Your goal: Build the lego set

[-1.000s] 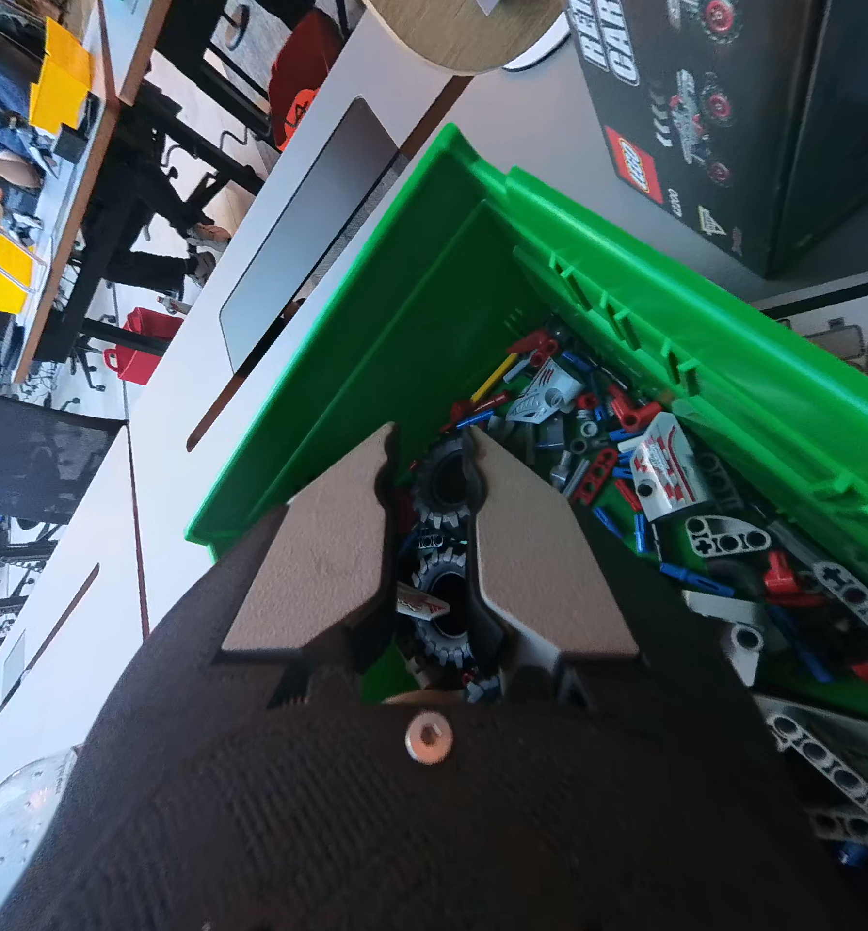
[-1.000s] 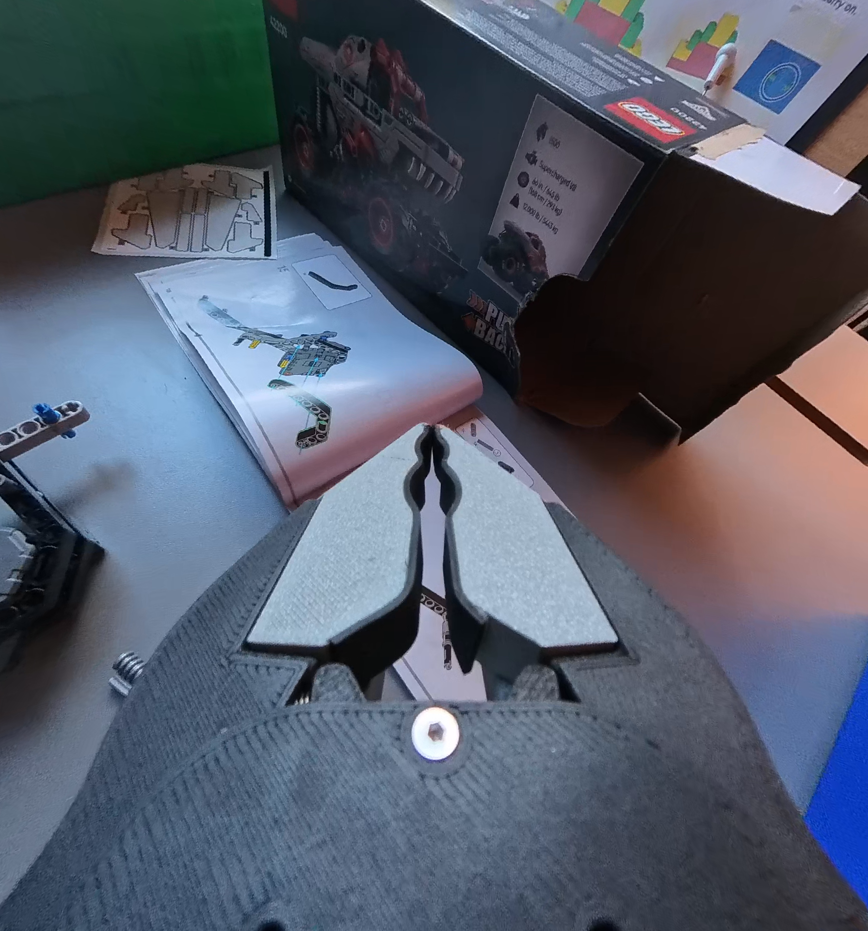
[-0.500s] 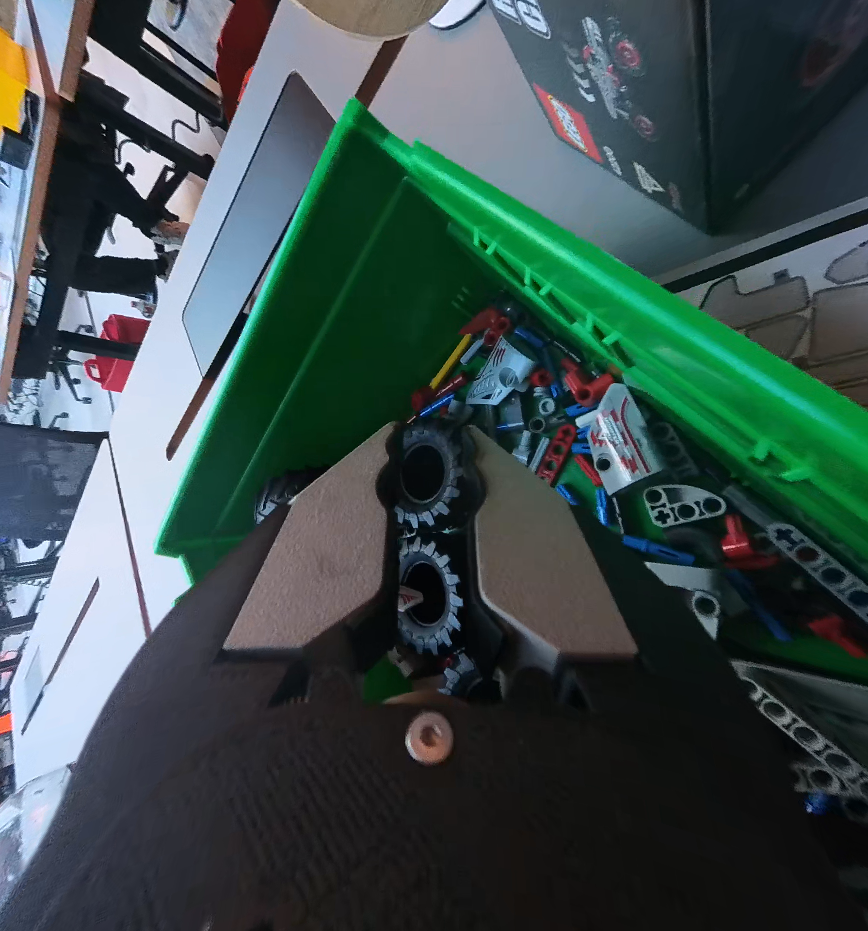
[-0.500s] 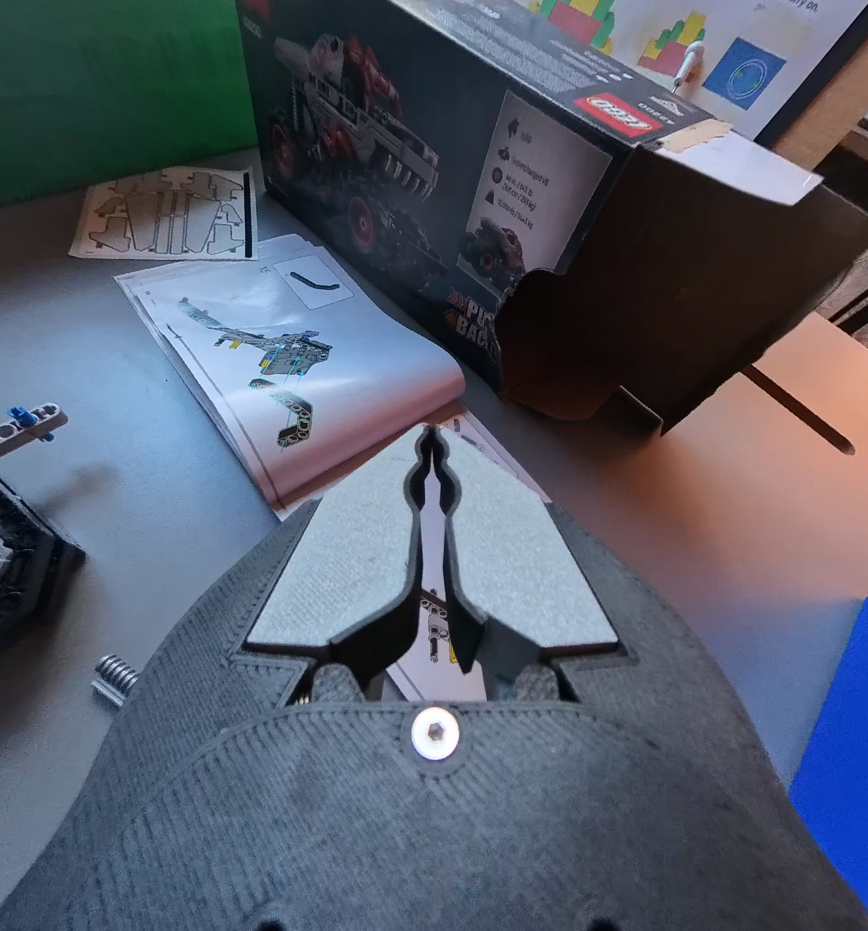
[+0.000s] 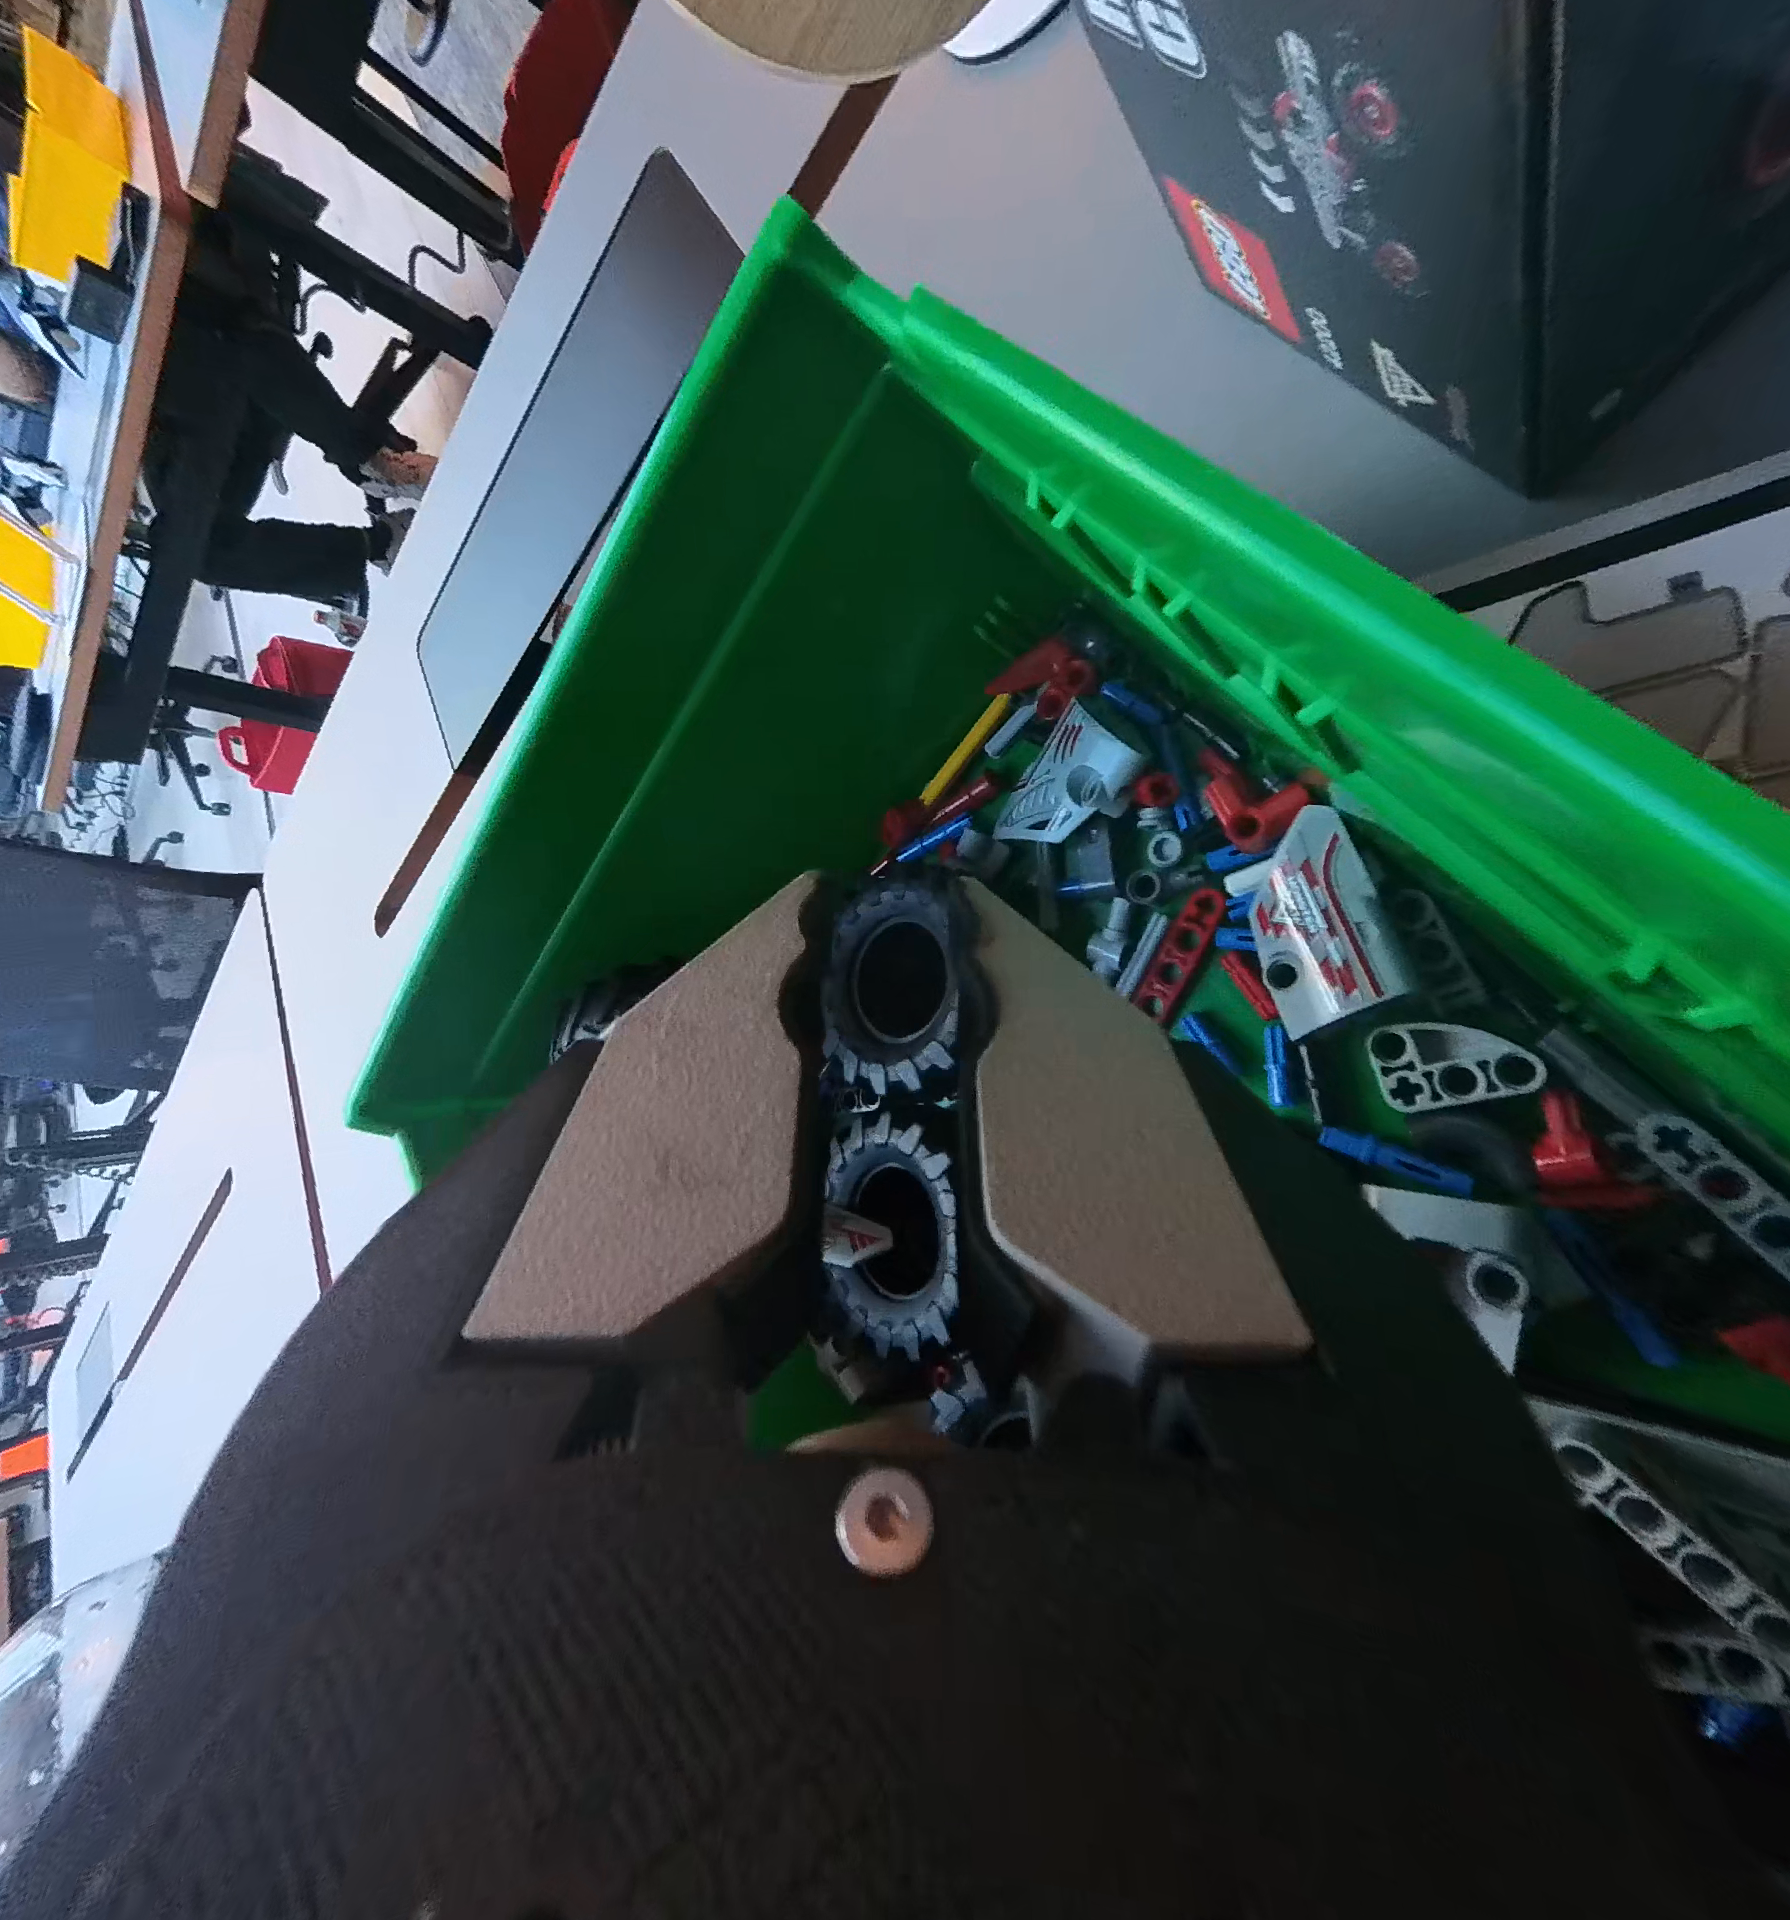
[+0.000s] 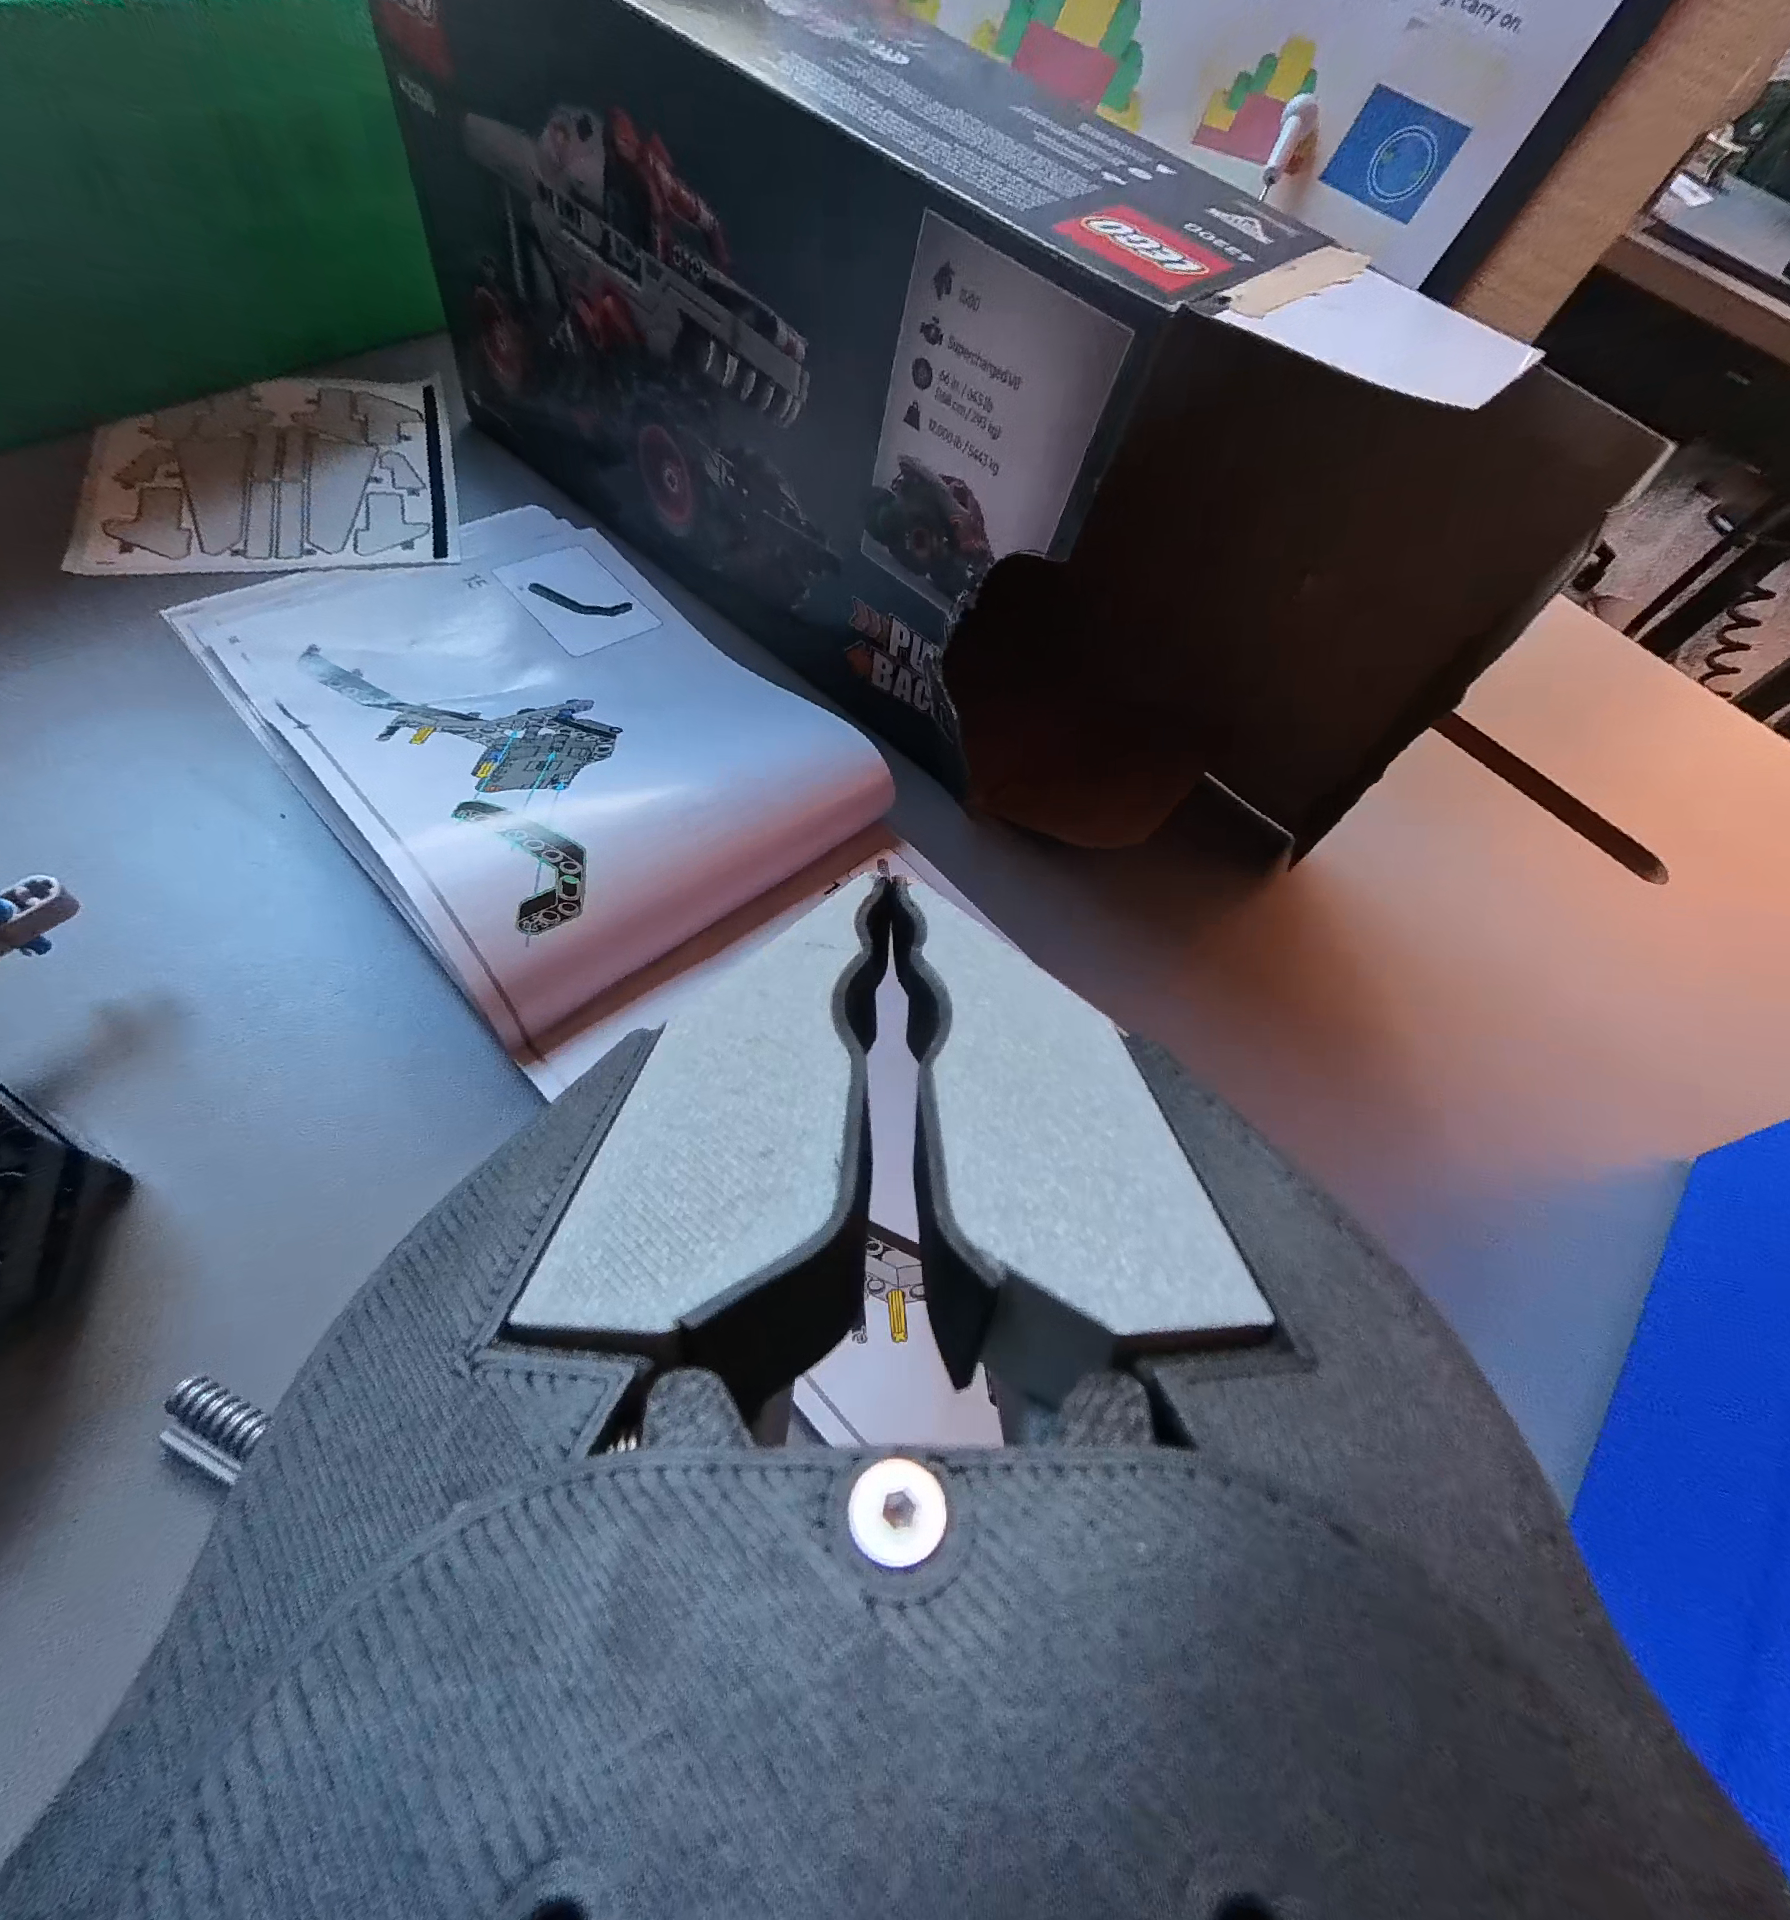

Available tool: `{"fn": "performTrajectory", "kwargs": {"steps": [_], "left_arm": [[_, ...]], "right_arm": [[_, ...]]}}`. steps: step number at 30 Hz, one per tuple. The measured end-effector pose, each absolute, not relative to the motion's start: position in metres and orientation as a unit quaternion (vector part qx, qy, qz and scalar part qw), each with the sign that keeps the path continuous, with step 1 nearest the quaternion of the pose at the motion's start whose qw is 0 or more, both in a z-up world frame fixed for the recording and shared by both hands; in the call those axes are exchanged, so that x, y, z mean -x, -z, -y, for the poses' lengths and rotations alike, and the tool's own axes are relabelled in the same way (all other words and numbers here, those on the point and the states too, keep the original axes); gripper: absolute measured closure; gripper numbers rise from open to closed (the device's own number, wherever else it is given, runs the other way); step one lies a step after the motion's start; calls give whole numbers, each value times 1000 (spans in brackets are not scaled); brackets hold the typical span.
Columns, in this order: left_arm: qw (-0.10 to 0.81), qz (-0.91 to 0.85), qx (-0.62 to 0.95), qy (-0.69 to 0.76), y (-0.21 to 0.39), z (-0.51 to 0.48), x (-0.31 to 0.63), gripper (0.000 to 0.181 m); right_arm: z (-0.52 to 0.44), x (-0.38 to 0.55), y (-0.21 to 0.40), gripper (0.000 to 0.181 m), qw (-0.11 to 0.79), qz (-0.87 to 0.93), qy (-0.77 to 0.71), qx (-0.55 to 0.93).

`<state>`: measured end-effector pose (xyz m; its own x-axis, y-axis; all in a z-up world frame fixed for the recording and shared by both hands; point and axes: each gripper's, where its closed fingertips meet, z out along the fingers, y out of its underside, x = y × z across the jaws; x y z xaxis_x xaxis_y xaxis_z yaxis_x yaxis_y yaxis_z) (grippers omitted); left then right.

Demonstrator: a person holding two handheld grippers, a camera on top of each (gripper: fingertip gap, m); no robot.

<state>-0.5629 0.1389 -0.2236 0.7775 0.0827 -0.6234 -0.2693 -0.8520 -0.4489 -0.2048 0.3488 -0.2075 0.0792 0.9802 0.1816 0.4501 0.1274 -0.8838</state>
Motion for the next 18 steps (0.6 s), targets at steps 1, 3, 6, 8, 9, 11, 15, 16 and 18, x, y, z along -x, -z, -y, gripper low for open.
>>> {"fn": "performTrajectory", "kwargs": {"steps": [1, 3, 6, 8, 9, 11, 15, 16, 18], "left_arm": [[267, -53, 904, -329, 224, -139, 562, 163], [266, -54, 904, -330, 224, -139, 562, 163], [268, -53, 904, -329, 224, -139, 562, 163], [269, -50, 904, -328, 223, -139, 562, 163], [270, -48, 904, -327, 223, -139, 563, 163], [273, -46, 905, -324, 222, -139, 563, 164], [273, -44, 905, -324, 222, -139, 563, 164], [274, -45, 905, -324, 222, -139, 563, 164], [274, -45, 905, -324, 222, -139, 563, 164]], "right_arm": [[-349, 205, 208, 181, 440, 608, -300, 589], [-350, 205, 210, 181, 439, 607, -298, 591], [-351, 205, 214, 181, 432, 606, -299, 597], [-352, 206, 215, 181, 429, 605, -301, 600], [-353, 206, 216, 181, 428, 603, -302, 601], [-353, 205, 216, 181, 427, 600, -305, 604], [-350, 206, 212, 181, 415, 589, -332, 609], [-350, 205, 210, 181, 415, 587, -337, 608], [-354, 204, 208, 181, 425, 580, -335, 609]]}}
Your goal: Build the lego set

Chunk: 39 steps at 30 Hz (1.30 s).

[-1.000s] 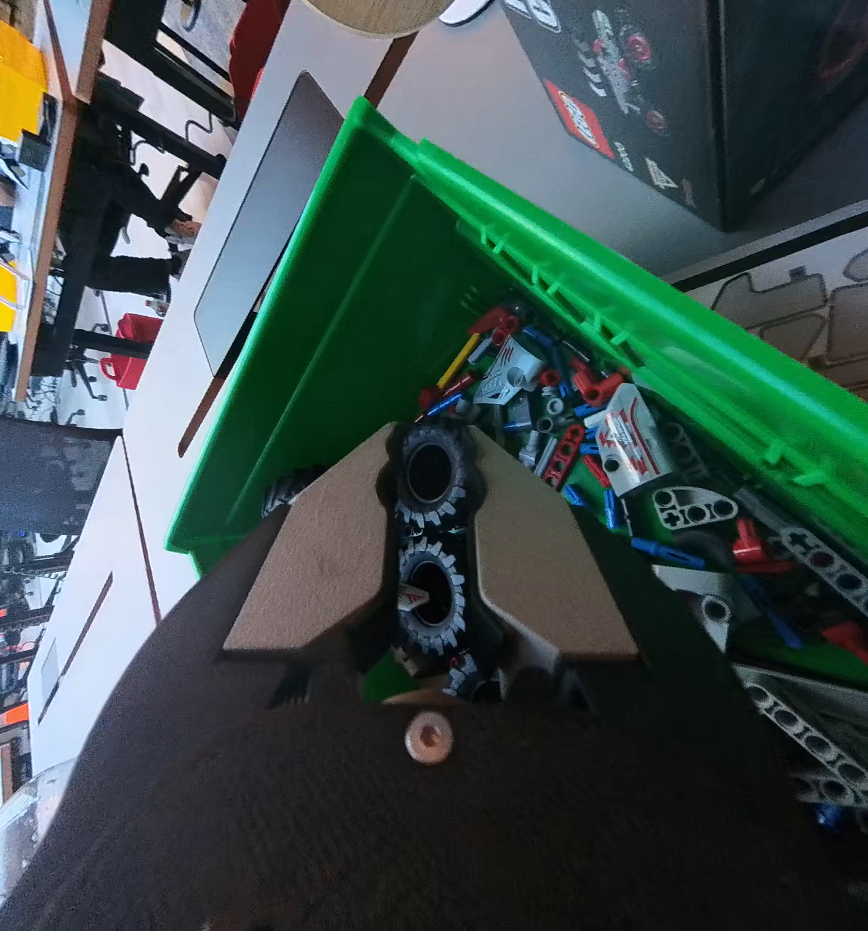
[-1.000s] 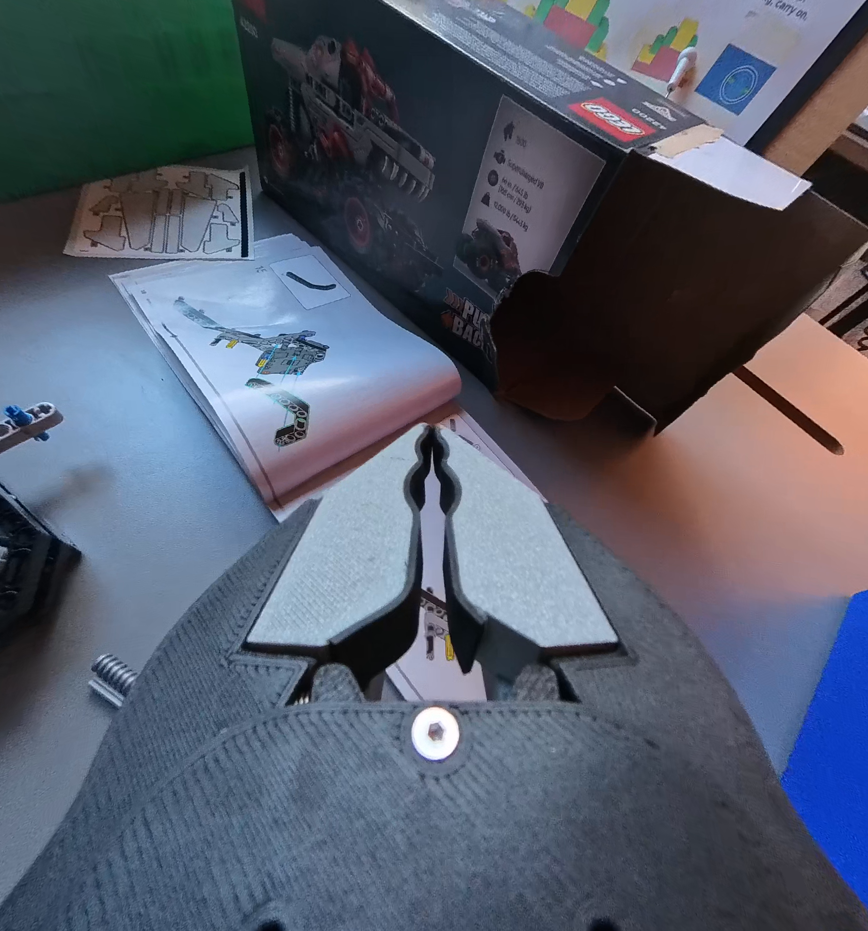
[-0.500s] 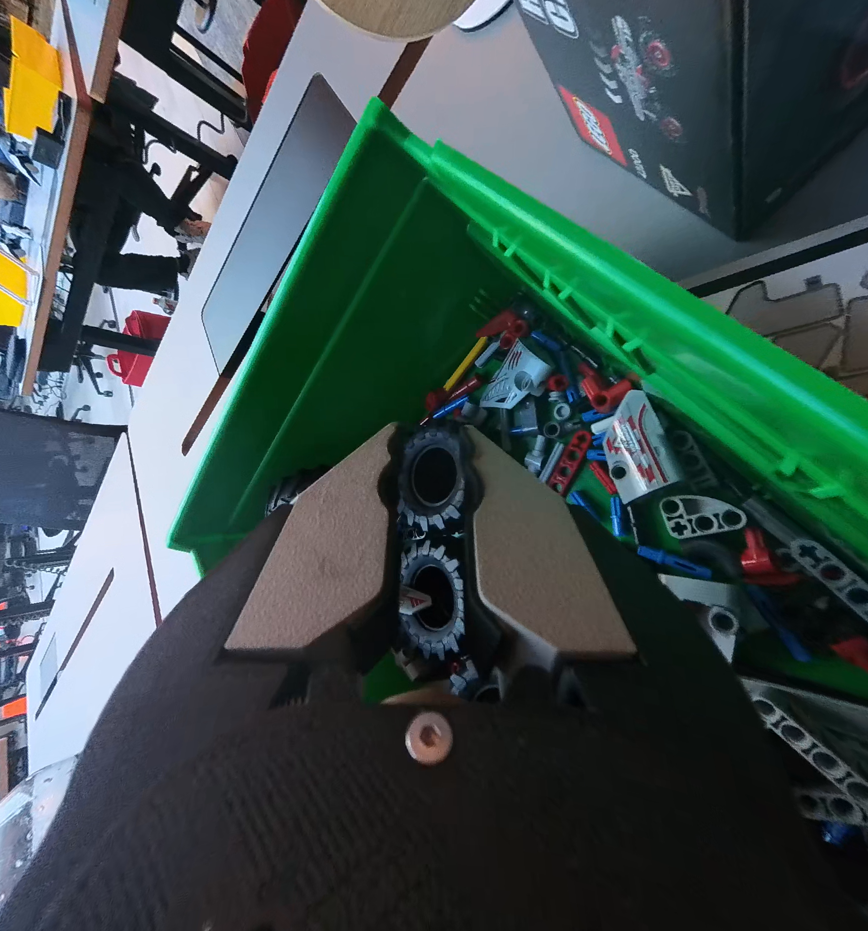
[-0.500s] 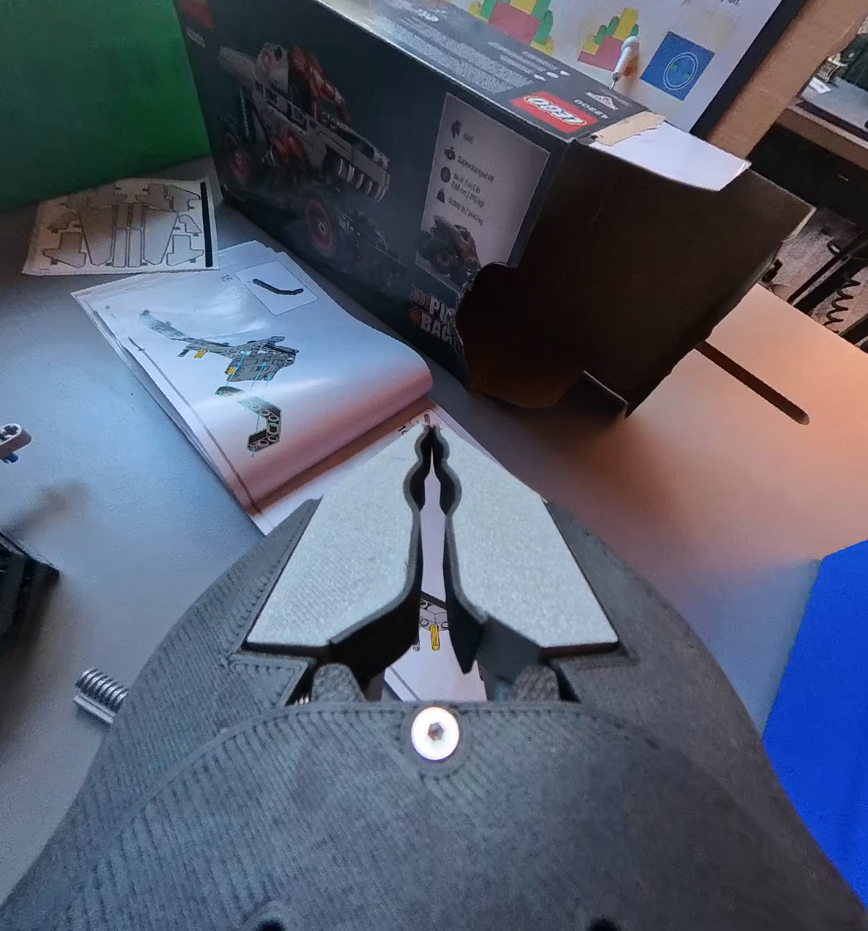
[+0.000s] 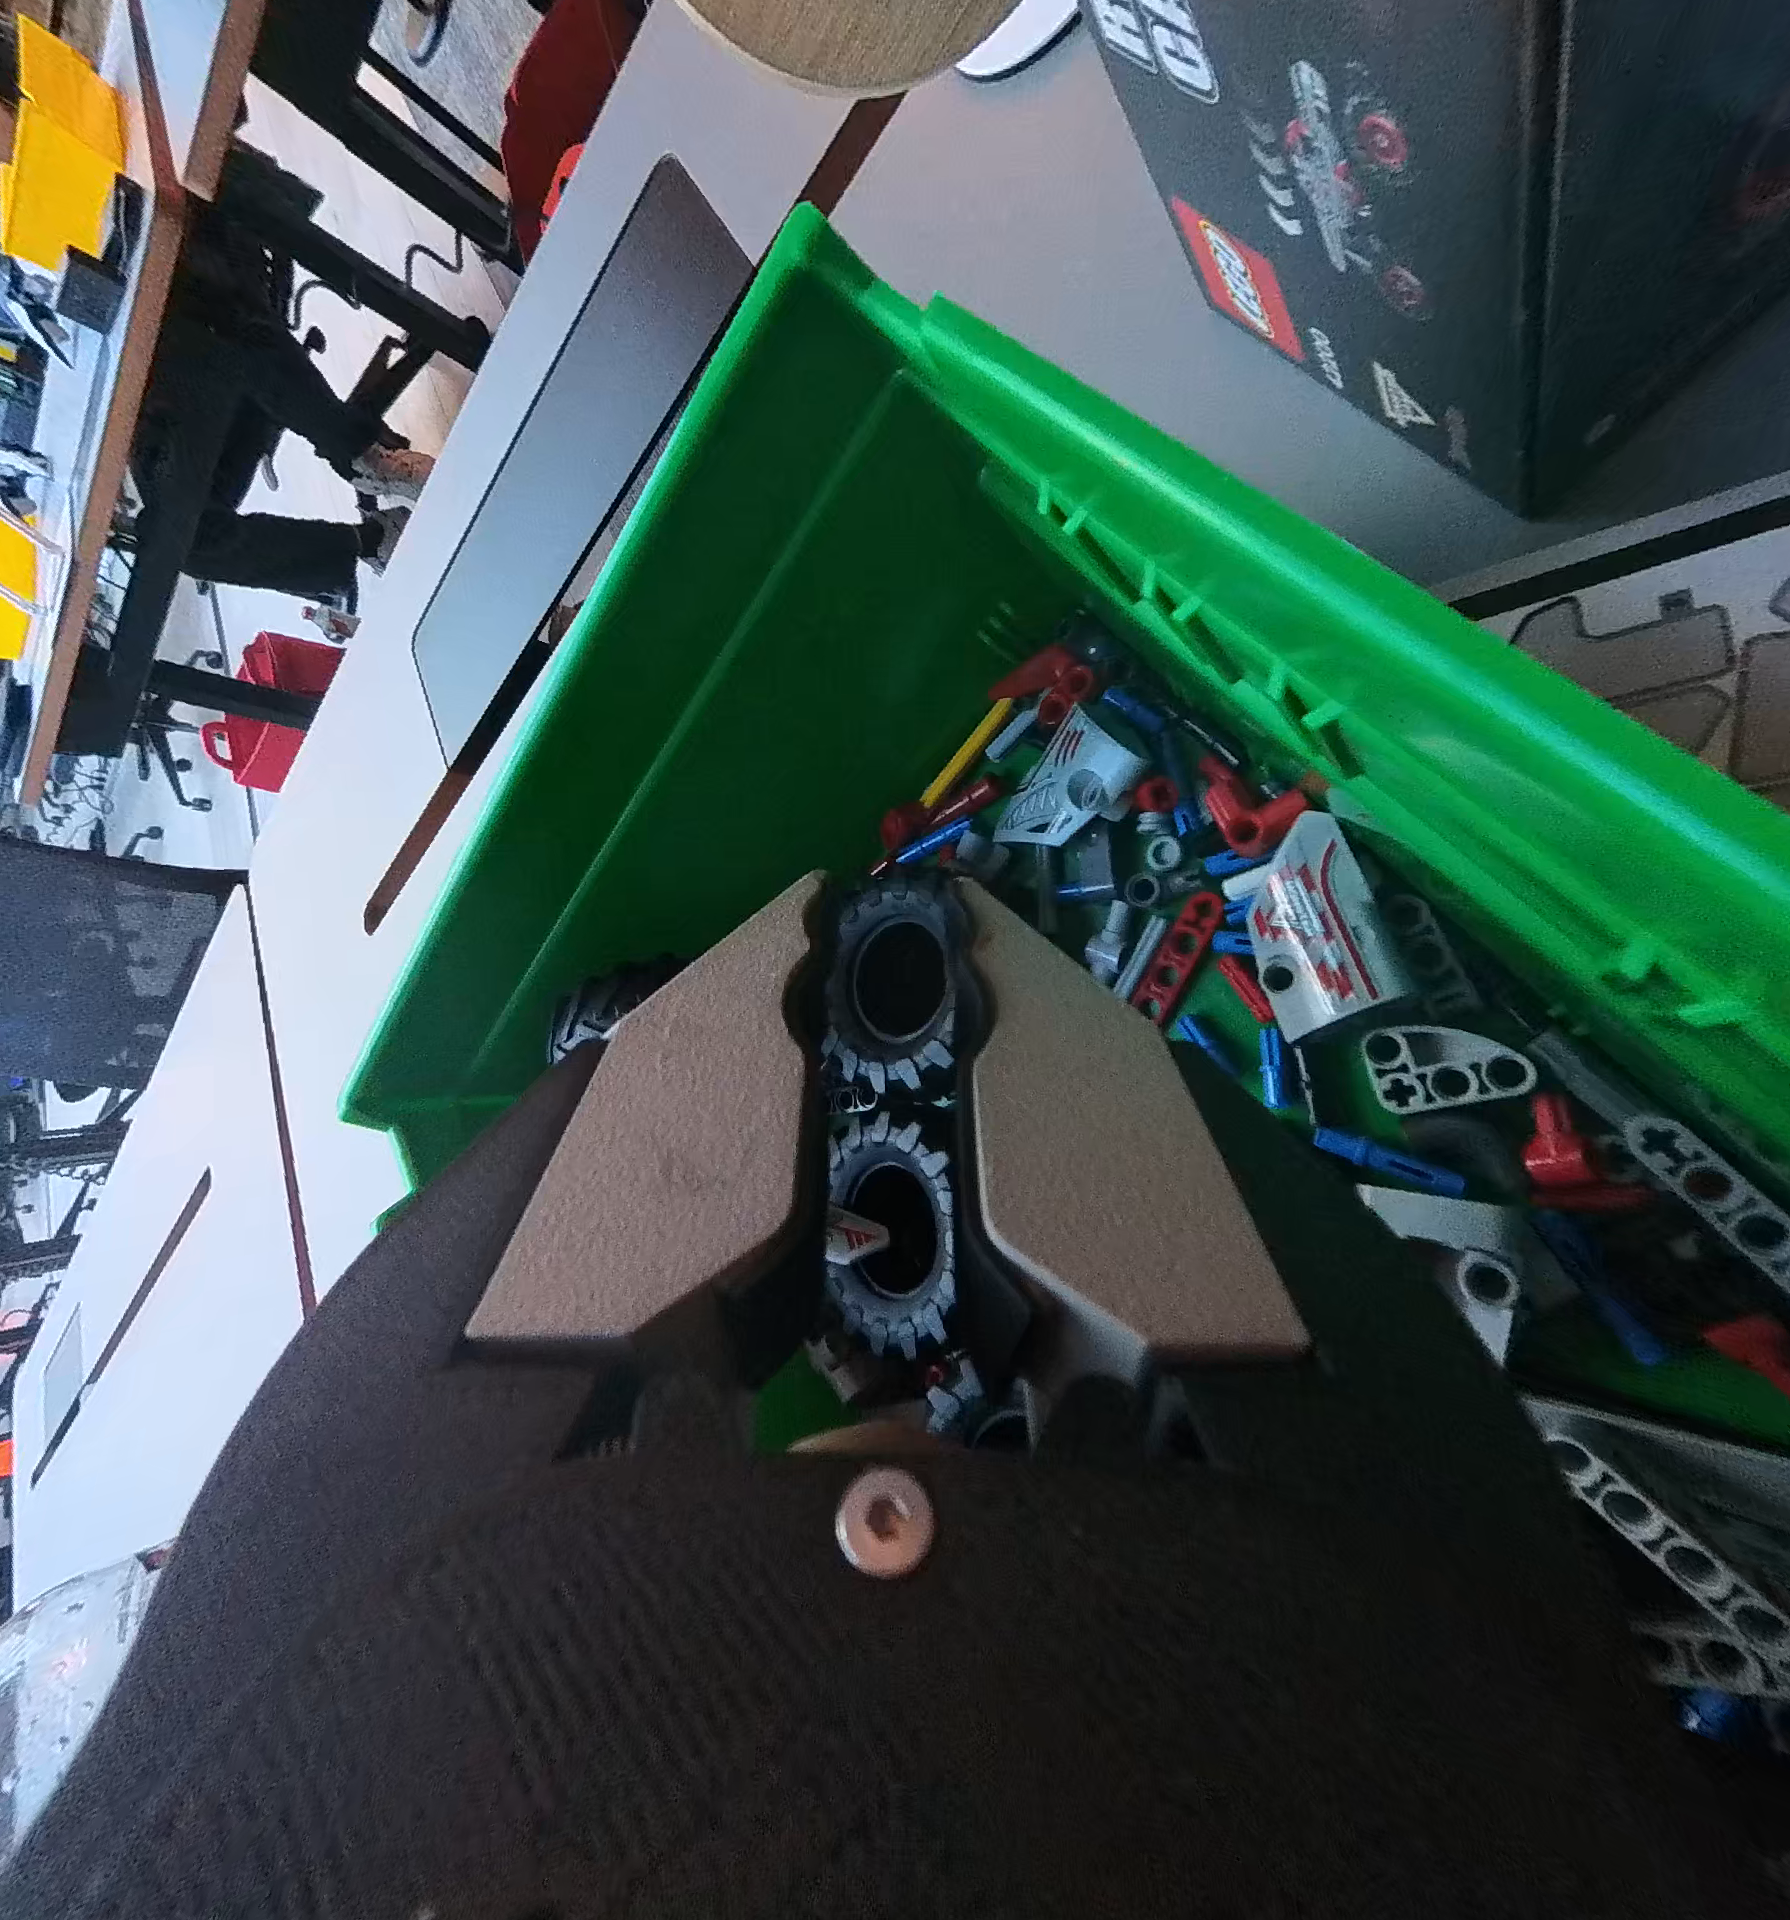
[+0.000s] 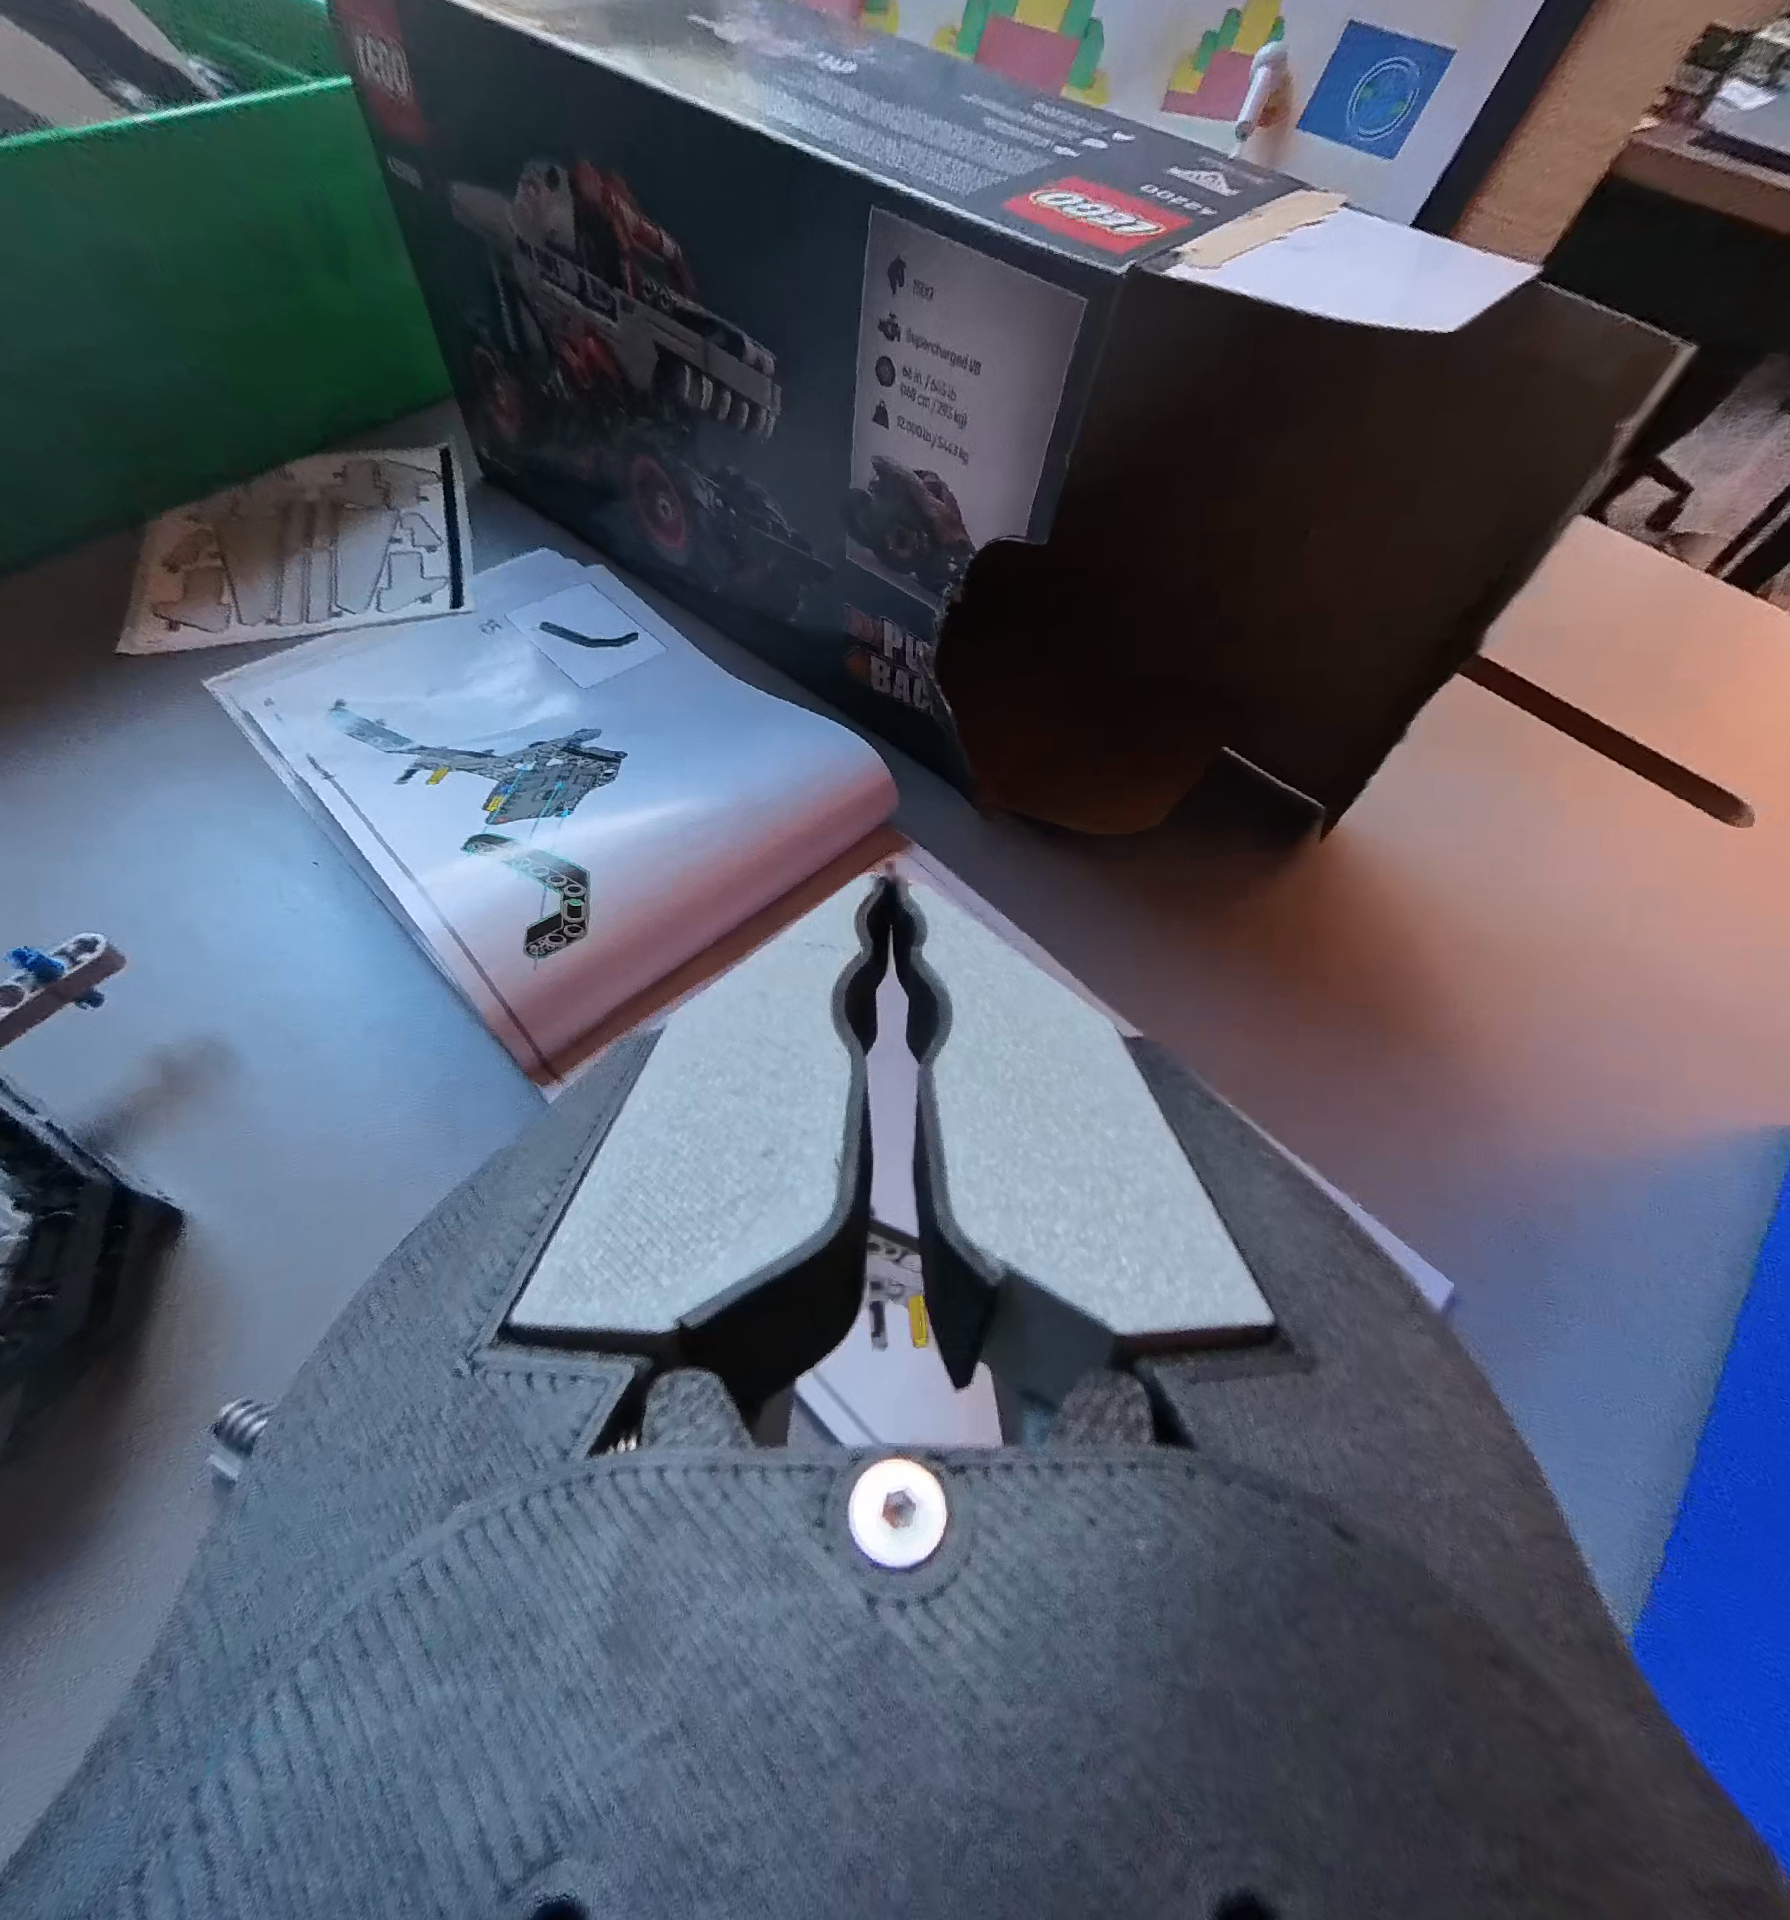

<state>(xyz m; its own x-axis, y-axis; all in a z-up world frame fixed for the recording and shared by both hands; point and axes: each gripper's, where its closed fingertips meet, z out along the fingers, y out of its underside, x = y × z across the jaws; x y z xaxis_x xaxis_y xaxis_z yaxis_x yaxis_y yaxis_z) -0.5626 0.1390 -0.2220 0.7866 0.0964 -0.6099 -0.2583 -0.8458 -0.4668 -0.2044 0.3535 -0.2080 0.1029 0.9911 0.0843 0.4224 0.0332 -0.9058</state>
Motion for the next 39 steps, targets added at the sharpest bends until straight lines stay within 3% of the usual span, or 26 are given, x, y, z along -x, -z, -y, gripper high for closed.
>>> {"fn": "performTrajectory", "kwargs": {"steps": [4, 5, 7, 8, 9, 25, 27, 30, 39], "left_arm": [[273, -46, 905, -324, 223, -139, 563, 164], [273, -46, 905, -324, 223, -139, 563, 164], [272, -46, 905, -323, 223, -139, 562, 164], [272, -47, 905, -323, 223, -139, 562, 165], [271, -47, 905, -324, 224, -139, 562, 165], [272, -51, 904, -326, 223, -140, 561, 165], [272, -51, 904, -326, 223, -140, 561, 165], [274, -51, 903, -326, 222, -140, 560, 180], [278, -49, 904, -322, 221, -140, 559, 179]], "right_arm": [[-362, 202, 198, 181, 455, 556, -338, 608], [-364, 202, 195, 168, 462, 548, -339, 609], [-367, 201, 192, 161, 471, 540, -340, 610], [-367, 200, 191, 163, 470, 541, -341, 608], [-364, 200, 191, 181, 466, 546, -344, 606], [-366, 200, 191, 175, 481, 549, -323, 603], [-364, 200, 193, 181, 470, 553, -328, 604], [-365, 201, 198, 181, 468, 559, -314, 609], [-373, 199, 193, 174, 489, 544, -305, 610]]}}
